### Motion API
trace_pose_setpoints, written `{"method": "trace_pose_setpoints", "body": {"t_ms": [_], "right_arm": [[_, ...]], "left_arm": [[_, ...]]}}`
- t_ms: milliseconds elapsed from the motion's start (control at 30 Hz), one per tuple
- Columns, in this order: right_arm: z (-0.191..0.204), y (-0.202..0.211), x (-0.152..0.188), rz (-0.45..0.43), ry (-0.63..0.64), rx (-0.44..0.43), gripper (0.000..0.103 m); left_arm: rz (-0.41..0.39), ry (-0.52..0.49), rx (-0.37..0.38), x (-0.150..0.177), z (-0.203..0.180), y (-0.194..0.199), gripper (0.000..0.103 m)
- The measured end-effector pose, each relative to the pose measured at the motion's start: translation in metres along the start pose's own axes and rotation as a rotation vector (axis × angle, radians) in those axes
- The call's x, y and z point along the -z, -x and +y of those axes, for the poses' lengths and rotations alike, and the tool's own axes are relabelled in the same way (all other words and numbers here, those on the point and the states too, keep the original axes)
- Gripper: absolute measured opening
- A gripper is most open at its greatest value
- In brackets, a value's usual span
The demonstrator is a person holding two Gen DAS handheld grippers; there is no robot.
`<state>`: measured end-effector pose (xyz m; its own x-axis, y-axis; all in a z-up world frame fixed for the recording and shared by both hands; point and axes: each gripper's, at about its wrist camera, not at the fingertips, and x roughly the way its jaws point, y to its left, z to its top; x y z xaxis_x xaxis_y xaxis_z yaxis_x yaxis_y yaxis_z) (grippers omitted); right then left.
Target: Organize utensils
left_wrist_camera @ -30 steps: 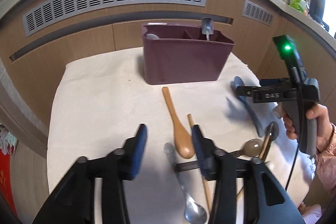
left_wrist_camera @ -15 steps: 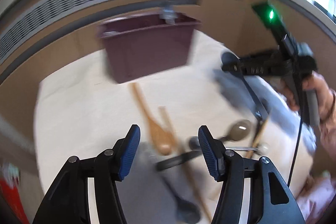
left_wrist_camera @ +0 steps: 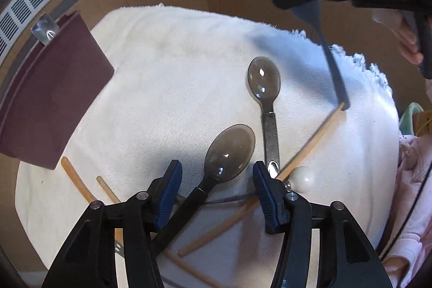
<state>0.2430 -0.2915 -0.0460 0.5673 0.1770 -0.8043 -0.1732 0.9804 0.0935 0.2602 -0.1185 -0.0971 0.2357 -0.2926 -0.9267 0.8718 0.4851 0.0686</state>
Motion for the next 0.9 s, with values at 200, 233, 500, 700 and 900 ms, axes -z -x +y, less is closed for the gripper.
{"method": "trace_pose_setpoints", "body": {"t_ms": [200, 233, 500, 700, 900], "right_arm": [[0.001, 0.000, 0.004, -0.005, -0.011, -0.039, 0.010], [0.003, 0.000, 0.003, -0.009, -0.010, -0.045, 0.010], [0.025, 0.011, -0.008, -0.065, -0.005, -0.139, 0.010], [0.056, 0.027, -0.022, -0.120, 0.053, -0.180, 0.010], [0.087, 0.058, -0.054, -0.222, 0.164, -0.161, 0.010]], "left_arm": [[-0.008, 0.202, 0.039, -0.003, 0.015, -0.006, 0.034], [-0.018, 0.222, 0.035, -0.003, 0.017, -0.006, 0.033], [-0.267, 0.546, -0.093, 0.028, 0.041, 0.039, 0.032], [-0.506, 0.754, -0.181, 0.066, 0.048, 0.106, 0.032], [-0.672, 0.767, -0.194, 0.053, 0.062, 0.166, 0.032]]}}
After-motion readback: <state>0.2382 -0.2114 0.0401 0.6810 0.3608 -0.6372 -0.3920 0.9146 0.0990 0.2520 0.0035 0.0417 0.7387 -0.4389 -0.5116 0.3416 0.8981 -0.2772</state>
